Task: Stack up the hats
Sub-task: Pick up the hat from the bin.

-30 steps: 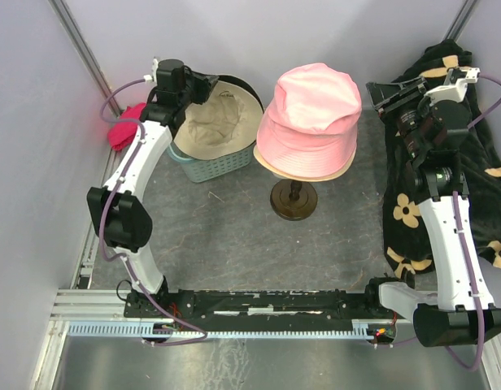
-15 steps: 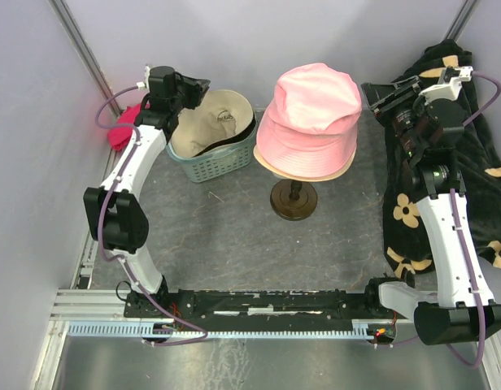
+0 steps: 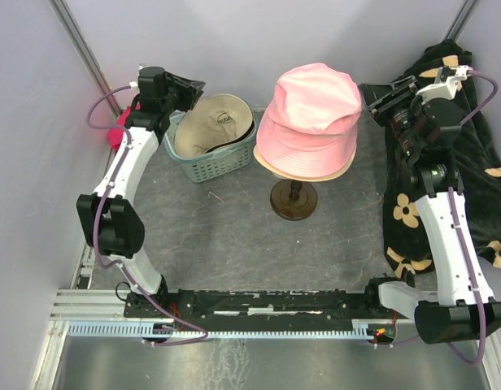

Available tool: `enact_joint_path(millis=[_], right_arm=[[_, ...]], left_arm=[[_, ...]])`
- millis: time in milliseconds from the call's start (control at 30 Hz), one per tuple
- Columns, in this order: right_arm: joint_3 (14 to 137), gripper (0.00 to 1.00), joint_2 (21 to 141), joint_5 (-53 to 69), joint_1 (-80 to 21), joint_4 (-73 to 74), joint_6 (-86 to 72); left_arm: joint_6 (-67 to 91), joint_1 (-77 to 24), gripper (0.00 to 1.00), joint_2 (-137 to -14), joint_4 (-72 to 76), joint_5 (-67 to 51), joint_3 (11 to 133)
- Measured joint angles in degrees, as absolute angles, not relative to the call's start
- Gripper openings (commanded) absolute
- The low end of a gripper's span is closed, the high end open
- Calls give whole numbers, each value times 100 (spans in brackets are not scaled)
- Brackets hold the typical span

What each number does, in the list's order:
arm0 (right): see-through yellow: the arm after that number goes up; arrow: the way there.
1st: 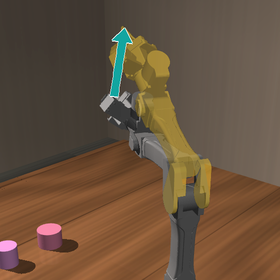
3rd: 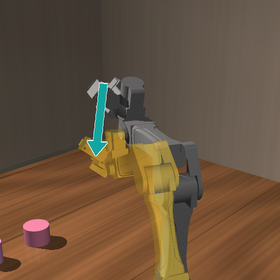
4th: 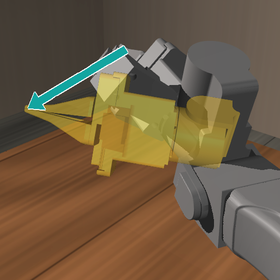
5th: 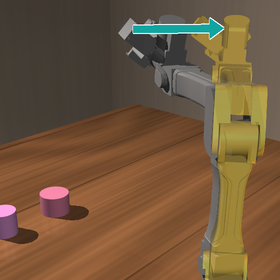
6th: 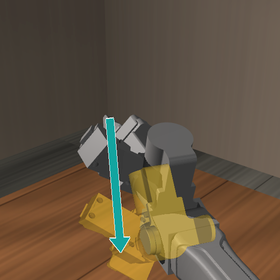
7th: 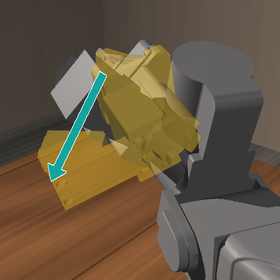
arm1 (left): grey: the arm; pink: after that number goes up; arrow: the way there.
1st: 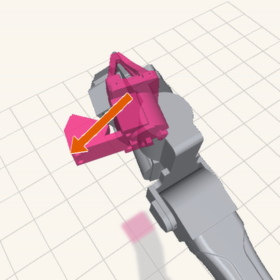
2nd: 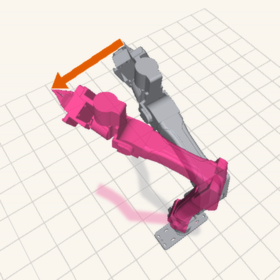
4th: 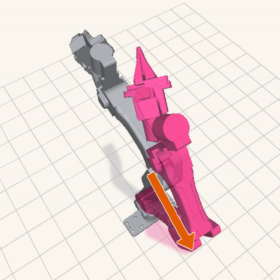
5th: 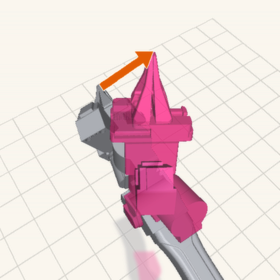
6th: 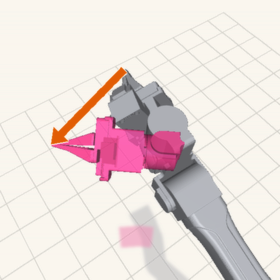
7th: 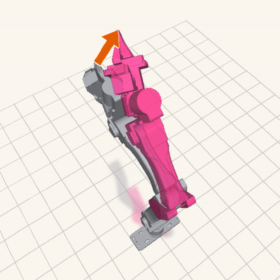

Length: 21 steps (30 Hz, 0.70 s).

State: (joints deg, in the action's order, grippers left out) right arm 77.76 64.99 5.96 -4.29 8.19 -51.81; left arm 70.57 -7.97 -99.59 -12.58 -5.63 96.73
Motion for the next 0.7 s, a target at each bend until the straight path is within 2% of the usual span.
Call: enact_joint_path(millis=[267, 700], right_arm=[[7776, 43, 6657, 589, -451, 834, -5054], [7776, 44, 6657, 578, -469, 867, -4958]], left_arm=[[5406, -1417, 44, -10110, -2552, -397, 10333], [2506, -2436, 50, -10110, -3326, 552, 10116]])
